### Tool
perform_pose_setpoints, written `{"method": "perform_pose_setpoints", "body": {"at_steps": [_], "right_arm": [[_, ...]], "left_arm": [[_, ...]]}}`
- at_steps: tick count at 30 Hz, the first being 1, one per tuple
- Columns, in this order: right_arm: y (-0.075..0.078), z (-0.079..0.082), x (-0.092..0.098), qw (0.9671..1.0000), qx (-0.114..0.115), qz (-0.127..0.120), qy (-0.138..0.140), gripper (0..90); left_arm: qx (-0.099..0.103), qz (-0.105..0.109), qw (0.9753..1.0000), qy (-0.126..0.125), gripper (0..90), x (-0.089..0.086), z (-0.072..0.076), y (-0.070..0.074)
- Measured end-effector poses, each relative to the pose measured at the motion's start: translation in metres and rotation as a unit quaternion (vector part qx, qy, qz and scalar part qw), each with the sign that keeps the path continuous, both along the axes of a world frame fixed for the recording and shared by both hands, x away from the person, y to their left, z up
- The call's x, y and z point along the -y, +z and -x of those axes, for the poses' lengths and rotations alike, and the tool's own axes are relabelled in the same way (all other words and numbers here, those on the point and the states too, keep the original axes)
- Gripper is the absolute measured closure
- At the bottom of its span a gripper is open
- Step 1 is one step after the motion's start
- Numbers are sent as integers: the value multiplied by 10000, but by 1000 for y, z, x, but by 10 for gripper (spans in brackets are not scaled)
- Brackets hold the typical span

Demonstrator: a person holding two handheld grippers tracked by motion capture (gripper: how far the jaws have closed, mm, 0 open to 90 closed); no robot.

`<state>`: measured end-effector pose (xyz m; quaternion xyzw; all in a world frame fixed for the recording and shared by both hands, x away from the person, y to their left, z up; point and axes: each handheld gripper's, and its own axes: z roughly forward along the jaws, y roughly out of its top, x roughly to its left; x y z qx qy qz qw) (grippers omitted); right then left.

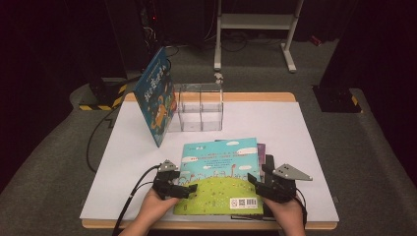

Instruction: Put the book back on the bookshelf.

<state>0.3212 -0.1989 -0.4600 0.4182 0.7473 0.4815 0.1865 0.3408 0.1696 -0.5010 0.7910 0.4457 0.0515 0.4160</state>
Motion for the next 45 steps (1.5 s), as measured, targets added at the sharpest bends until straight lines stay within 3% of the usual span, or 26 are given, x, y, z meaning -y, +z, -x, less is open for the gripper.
{"method": "perform_pose_setpoints", "body": {"at_steps": [8, 22, 45], "right_arm": [[-2, -2, -1, 9998, -163, 60, -52, 293], [-1, -3, -2, 9998, -186, 115, -37, 293], [3, -3, 10, 9995, -219, -12, -209, 258]], "left_arm": [[-49, 18, 10000, -13, 16, 2, 0, -1], [-141, -79, 9998, -91, 6, 7, -1, 2], [58, 55, 9998, -203, 4, 29, -3, 5]]}}
